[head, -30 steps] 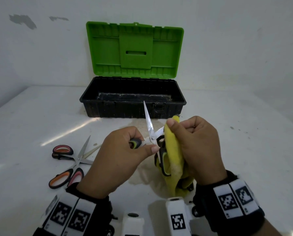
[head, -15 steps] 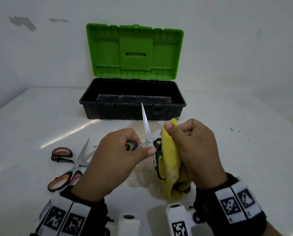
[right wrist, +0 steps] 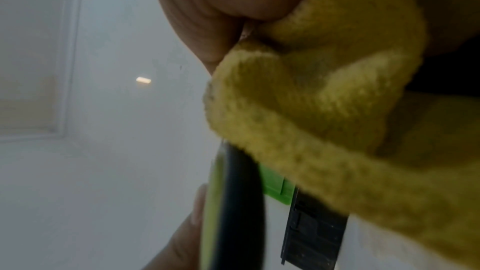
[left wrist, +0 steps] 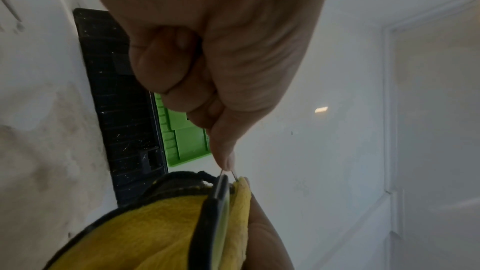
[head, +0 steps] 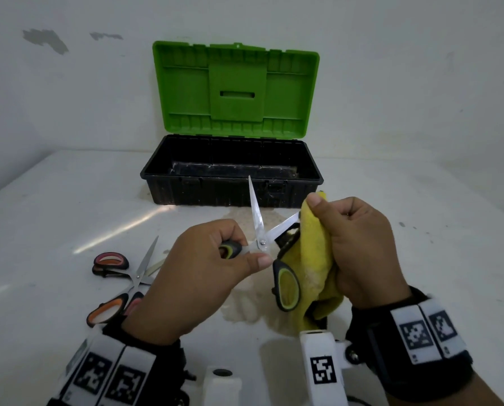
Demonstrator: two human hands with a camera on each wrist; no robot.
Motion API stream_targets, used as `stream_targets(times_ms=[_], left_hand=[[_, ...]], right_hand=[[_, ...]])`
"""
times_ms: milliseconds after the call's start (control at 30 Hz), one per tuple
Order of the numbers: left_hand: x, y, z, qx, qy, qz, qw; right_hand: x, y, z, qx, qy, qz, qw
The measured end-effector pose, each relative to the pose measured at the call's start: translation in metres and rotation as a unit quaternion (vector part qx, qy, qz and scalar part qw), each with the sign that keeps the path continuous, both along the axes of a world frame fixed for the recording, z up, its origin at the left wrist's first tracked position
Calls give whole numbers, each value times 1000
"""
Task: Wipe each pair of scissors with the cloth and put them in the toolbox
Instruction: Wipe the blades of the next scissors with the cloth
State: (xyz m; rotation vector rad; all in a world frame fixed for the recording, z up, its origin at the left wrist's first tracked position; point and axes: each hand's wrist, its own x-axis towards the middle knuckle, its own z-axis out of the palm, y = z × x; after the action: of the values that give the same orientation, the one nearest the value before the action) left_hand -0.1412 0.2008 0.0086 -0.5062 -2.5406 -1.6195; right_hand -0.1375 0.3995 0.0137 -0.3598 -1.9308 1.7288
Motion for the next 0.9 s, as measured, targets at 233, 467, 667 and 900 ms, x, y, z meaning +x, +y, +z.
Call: stream_targets(times_ms=[233,467,667,900], left_hand=[[0,0,3,52,-45,30,997],[1,12,0,40,-57,38,997],[3,14,3,22,-53,52,997],[7,11,7,-22,-39,60,997]], right_hand=[[8,12,3,28,-15,-25,999],[24,-19,3,111,21,67,991],[29,-28,-6,178,41,117,976],[33,-27,-10,244,55,108,962]])
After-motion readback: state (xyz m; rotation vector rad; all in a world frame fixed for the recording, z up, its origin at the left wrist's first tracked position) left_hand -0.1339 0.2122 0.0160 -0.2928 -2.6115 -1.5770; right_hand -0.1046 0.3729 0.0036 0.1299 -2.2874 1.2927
